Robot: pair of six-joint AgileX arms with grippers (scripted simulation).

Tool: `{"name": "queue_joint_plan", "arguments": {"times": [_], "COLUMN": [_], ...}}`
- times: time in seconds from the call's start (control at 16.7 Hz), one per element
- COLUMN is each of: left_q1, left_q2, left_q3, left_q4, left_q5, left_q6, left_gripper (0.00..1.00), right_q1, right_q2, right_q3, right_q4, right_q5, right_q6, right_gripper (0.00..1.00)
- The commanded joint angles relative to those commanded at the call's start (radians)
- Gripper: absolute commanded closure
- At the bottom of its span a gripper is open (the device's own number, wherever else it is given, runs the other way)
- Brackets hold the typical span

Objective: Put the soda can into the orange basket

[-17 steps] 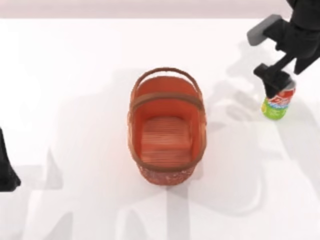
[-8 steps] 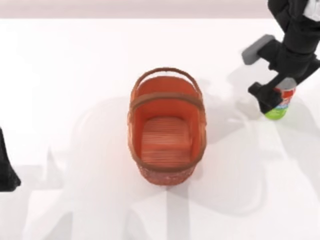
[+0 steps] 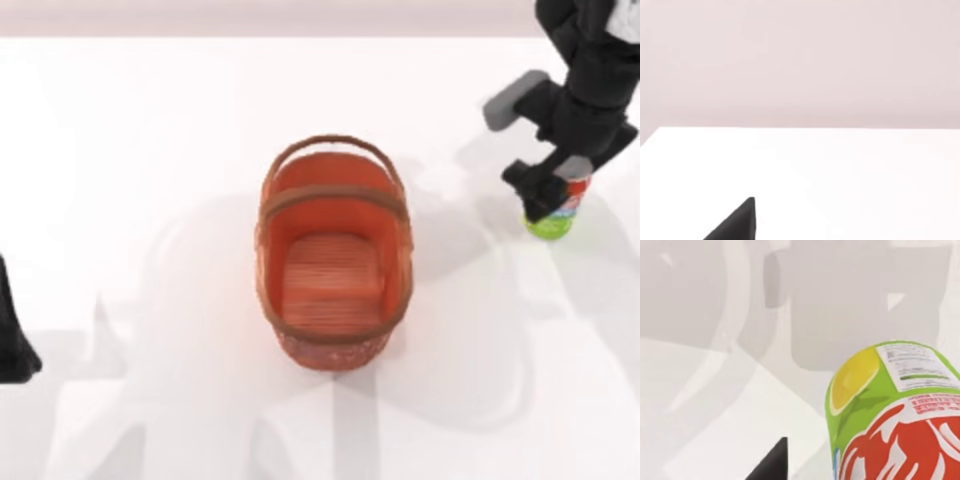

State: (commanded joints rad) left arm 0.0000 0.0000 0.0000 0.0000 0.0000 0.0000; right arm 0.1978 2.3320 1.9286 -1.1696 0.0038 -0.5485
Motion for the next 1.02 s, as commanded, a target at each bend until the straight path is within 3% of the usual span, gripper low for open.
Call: {"name": "queue_joint_plan", "arguments": {"times": [0.48,1.02], "left_q1": [0.000,0.000], "left_q2": [0.000,0.000], "left_q3": [0.000,0.000], "left_q4": [0.000,0.000], "left_q5": [0.000,0.000], "left_q6": [0.000,0.000], "left_gripper": [0.00,0.00], "right_q1": [0.000,-0.003], "right_q2": [0.000,-0.001], "right_q3": [0.000,0.000], "right_q4": [0.000,0.000], "right_q5": [0.000,0.000], "right_q6": [0.000,0.001], "right_gripper": [0.98,1.00]}}
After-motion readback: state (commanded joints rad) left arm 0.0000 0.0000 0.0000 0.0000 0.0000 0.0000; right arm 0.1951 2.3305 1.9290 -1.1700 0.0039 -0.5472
